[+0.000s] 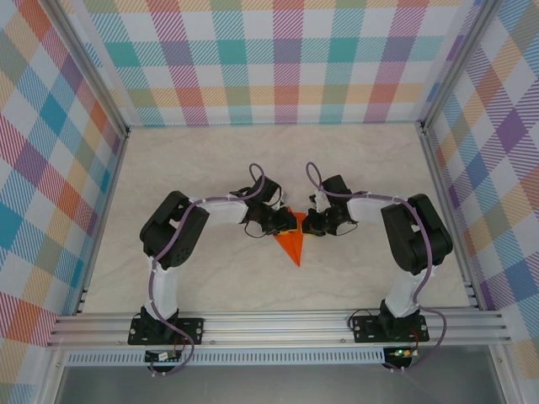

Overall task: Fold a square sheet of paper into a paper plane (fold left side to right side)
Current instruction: Fourth fold the wing at the center of the table.

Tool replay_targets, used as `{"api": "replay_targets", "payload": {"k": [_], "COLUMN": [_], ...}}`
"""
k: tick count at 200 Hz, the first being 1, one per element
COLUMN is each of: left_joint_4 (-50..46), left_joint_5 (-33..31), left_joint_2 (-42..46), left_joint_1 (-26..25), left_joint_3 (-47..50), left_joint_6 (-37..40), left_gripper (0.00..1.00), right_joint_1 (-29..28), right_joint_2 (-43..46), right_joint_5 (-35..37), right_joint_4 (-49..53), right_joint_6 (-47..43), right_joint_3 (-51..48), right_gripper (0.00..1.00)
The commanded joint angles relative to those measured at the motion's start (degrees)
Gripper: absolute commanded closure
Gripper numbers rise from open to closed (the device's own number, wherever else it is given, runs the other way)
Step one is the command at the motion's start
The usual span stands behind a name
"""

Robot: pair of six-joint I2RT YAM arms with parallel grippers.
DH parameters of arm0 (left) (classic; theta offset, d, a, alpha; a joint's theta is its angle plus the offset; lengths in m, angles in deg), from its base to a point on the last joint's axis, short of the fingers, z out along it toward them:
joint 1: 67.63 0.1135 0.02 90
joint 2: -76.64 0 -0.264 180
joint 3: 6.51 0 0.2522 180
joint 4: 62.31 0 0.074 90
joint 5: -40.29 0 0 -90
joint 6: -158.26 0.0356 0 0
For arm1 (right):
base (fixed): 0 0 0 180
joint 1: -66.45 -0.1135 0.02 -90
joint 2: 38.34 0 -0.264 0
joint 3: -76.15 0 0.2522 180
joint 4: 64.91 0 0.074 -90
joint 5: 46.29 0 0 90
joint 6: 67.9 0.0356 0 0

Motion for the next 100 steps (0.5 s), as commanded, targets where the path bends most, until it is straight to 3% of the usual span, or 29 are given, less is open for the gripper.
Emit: {"api": "replay_targets", "payload": {"k": [1, 53, 100], "left_joint_4": [-2.29, -1.91, -0.44], "left_joint_5": [-1.59, -2.67, -3.2], "left_joint_2": [-0.67, -0.27, -0.43], "left_joint_1": [-0.76, -0.72, -1.02], "left_joint_3": [0.24, 2.64, 4.57], "left_joint_6": [1.24, 0.88, 0.19], "left_gripper": [0.77, 0.77, 0.77], "right_joint_1": [-0.26, -0.27, -0.09], "right_joint_2": [-2.86, -1.54, 6.71], "right_joint_5": [4.99, 3.56, 5.21], "right_joint_4": [4.59, 3.46, 8.09], "right_joint_6": [-1.48, -1.54, -2.51], "right_joint_3": [-0.65, 0.24, 4.63], "right_gripper": [0.96, 0.92, 0.75]}}
